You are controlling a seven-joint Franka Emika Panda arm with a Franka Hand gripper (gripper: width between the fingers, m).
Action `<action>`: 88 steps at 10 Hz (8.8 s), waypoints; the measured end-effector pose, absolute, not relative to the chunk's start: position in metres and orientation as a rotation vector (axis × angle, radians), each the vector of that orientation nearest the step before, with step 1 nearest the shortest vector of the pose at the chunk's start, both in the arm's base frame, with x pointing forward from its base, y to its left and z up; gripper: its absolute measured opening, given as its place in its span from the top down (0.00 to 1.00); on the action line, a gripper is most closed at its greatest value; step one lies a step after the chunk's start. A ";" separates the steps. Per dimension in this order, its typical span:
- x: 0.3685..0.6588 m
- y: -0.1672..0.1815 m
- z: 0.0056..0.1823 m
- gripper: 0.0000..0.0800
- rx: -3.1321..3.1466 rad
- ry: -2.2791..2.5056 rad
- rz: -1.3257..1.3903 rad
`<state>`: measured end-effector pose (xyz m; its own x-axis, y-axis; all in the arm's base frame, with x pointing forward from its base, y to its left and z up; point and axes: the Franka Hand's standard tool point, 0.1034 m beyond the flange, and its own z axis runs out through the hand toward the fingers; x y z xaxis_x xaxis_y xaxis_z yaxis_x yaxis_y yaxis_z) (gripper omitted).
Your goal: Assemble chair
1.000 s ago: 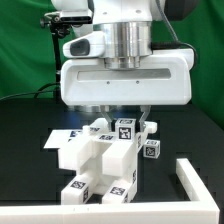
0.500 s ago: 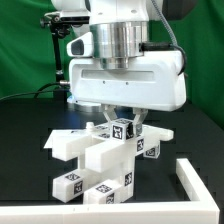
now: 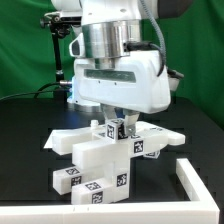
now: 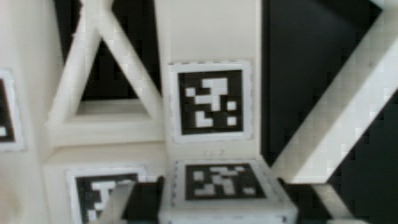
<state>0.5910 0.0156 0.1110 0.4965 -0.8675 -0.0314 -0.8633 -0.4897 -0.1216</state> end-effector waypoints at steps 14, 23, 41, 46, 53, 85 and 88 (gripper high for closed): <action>0.588 0.016 0.129 0.19 -2.602 1.485 -0.019; 0.542 0.057 0.151 0.19 -2.825 1.012 -0.059; 0.463 0.124 0.106 0.19 -2.903 0.898 0.037; 0.439 0.108 0.044 0.19 -2.945 0.906 -0.065; 0.433 0.105 0.014 0.35 -2.987 0.886 -0.095; 0.523 -0.005 0.156 0.64 -3.086 0.288 -0.168; 0.529 -0.015 0.145 0.64 -3.111 0.256 -0.212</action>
Offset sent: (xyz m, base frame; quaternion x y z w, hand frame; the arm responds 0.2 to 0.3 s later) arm 0.0000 0.0000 0.0000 0.0000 0.0000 0.0000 1.0000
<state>0.5287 -0.0150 0.1448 0.9774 -0.1636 0.1339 -0.1619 -0.9865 -0.0238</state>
